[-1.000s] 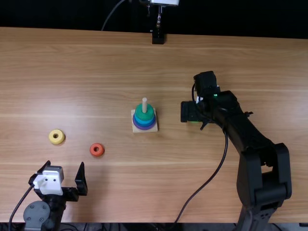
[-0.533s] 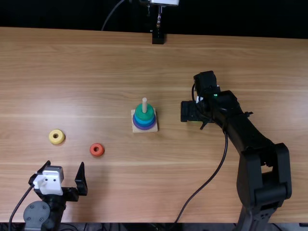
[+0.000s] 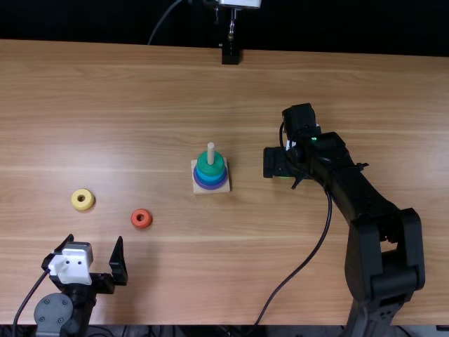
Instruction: Build the Hanoi tower: stack the rings onto the peg from bottom to top in this color order: purple, dark blue, light blue, dark green, light green, yellow, orange.
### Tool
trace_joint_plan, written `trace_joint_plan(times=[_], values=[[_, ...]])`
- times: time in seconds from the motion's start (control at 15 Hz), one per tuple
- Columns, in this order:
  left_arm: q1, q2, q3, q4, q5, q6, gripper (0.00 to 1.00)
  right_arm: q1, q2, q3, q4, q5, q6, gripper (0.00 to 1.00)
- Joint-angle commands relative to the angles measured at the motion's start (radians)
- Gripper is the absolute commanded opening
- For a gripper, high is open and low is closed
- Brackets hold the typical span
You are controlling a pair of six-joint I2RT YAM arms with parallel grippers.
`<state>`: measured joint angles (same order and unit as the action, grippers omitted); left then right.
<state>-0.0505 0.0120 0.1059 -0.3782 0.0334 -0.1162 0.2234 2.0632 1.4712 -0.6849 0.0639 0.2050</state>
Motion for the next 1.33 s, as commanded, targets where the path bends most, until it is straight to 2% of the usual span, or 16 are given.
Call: trace_joint_plan(times=[0.0,0.93,1.0,1.07,1.13,1.2,1.27], values=[[0.017,-0.012,-0.106,-0.069,0.022,0.004,1.0,-0.007,0.031,0.029,0.003,0.012,0.008,1.0],[0.017,-0.012,-0.106,-0.069,0.022,0.004,1.0,-0.006,0.077,0.034,0.006,0.012,0.008,1.0],[0.017,-0.012,-0.106,-0.069,0.022,0.004,1.0,-0.006,0.075,0.034,0.006,0.012,0.01,0.86],[0.017,-0.012,-0.106,-0.069,0.022,0.004,1.0,-0.006,0.072,0.032,0.014,0.008,0.008,0.37],[0.017,-0.012,-0.106,-0.069,0.022,0.004,1.0,-0.004,0.069,0.032,0.008,0.006,0.003,0.07],[0.017,-0.012,-0.106,-0.069,0.022,0.004,1.0,0.001,0.069,0.029,0.003,0.006,-0.008,0.0],[0.017,-0.012,-0.106,-0.069,0.022,0.004,1.0,0.004,0.067,0.029,-0.001,0.004,-0.012,0.0]])
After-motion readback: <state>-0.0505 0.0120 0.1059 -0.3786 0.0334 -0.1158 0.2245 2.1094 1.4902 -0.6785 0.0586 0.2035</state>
